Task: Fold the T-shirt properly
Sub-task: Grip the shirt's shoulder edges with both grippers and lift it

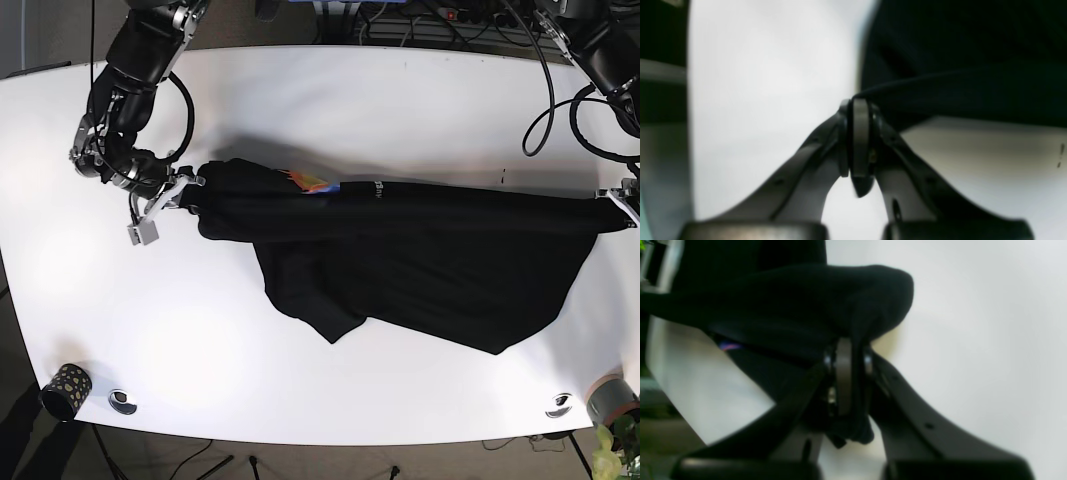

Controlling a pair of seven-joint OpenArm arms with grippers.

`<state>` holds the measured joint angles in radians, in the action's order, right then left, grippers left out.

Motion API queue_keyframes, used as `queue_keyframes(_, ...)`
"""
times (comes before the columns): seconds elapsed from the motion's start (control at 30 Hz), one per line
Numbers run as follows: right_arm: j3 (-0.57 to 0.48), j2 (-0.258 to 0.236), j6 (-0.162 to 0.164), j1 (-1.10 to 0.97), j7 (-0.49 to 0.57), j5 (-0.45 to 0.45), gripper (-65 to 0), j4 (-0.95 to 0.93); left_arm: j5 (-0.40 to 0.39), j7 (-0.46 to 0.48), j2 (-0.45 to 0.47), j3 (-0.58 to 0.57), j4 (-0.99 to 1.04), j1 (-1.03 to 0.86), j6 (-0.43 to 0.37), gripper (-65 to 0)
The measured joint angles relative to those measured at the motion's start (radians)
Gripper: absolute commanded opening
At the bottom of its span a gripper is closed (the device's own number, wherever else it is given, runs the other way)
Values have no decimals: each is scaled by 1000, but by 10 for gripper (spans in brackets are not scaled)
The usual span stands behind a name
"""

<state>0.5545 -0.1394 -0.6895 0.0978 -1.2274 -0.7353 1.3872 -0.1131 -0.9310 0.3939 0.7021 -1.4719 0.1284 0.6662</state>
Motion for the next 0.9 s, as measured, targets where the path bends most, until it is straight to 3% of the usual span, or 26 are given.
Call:
queue_keyframes(0.2,-6,-61,-3,0,-51,-24,-650,124,2,-6,2,-76,-61,77,-4,-650)
queue_keyframes(0.4,-11,-133,-3,80,-67,-3,-650,123,-19,1,-17,-213,-61,201,-110,-650)
queue_keyframes(0.53,-98,-190,-3,186,-59,0,-650,124,4,-8,-69,-280,-55,297,-165,-650)
queue_keyframes(0.63,-137,-205,-3,268,-55,2,-650,116,-10,4,-105,-330,-16,371,-184,-650)
queue_keyframes(0.9,-196,-241,-1,521,-24,171,-650,-53,5,-5,-131,-354,185,562,-215,-650)
